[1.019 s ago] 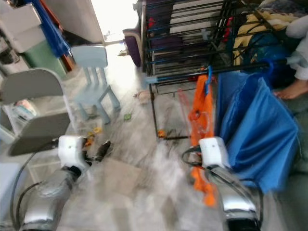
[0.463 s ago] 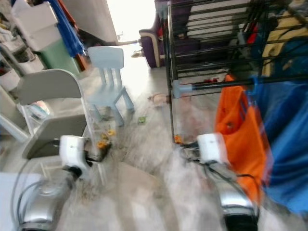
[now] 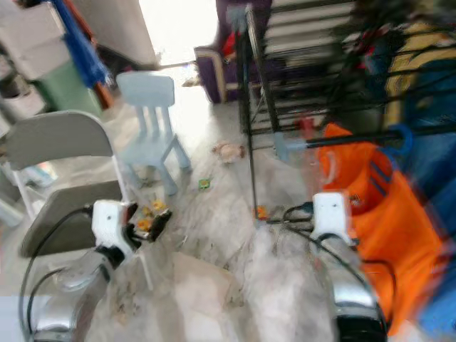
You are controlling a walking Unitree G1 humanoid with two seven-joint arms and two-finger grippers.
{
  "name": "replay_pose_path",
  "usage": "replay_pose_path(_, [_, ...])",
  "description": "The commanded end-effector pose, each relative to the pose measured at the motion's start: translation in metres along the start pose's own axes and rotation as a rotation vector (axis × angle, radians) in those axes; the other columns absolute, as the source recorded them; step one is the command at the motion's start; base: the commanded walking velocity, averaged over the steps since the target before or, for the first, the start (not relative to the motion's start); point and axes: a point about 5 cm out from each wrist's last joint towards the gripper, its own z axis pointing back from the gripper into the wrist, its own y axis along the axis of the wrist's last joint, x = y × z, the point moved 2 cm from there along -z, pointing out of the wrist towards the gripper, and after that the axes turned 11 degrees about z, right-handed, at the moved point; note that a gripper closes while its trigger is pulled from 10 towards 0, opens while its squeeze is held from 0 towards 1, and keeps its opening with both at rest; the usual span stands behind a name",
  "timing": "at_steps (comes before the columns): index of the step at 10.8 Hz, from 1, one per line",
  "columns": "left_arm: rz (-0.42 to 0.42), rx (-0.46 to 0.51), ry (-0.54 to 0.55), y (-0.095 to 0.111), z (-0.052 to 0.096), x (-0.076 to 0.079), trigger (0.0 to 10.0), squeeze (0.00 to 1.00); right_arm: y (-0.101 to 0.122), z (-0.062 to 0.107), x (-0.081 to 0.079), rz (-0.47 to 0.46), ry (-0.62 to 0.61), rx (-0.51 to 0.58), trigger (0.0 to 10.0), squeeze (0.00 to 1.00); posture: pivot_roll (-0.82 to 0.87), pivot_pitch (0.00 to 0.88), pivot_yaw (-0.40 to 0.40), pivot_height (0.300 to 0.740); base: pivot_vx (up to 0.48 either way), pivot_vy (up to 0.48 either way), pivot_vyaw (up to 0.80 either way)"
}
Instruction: Hang hanger
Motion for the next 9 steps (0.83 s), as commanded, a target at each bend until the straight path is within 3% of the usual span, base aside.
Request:
replay_pose_path(1, [-0.017,-0.001,0.028,0.004,0.005,-0.010,10.0,0.00,0.013,-0.003,-0.007,-0.034,0.030,0.022,10.0,0.00,-0.16,0.000,0.152,0.740,0.000,0.000,0.00])
replay_pose_path(3, [0.021,0.003,0.031,0.005,0.004,-0.010,10.0,0.00,0.040,-0.014,-0.003,-0.064,0.076,0.037,10.0,0.00,-0.16,0.000,0.152,0.740,0.000,0.000,0.00])
replay_pose_path(5, [0.021,0.004,0.021,0.005,0.004,-0.008,10.0,0.00,0.067,-0.023,-0.010,-0.080,0.187,0.041,10.0,0.00,-0.15,0.000,0.152,0.740,0.000,0.000,0.00])
replay_pose_path(6, [0.021,-0.002,0.022,0.004,0.004,-0.007,10.0,0.00,0.067,-0.029,-0.007,-0.164,0.203,-0.007,10.0,0.00,-0.15,0.000,0.148,0.740,0.000,0.000,0.00])
replay_pose_path(9, [0.031,0.003,0.037,0.006,0.006,-0.010,10.0,0.00,0.062,-0.041,-0.001,-0.149,0.243,-0.078,10.0,0.00,-0.14,0.000,0.142,0.740,0.000,0.000,0.00])
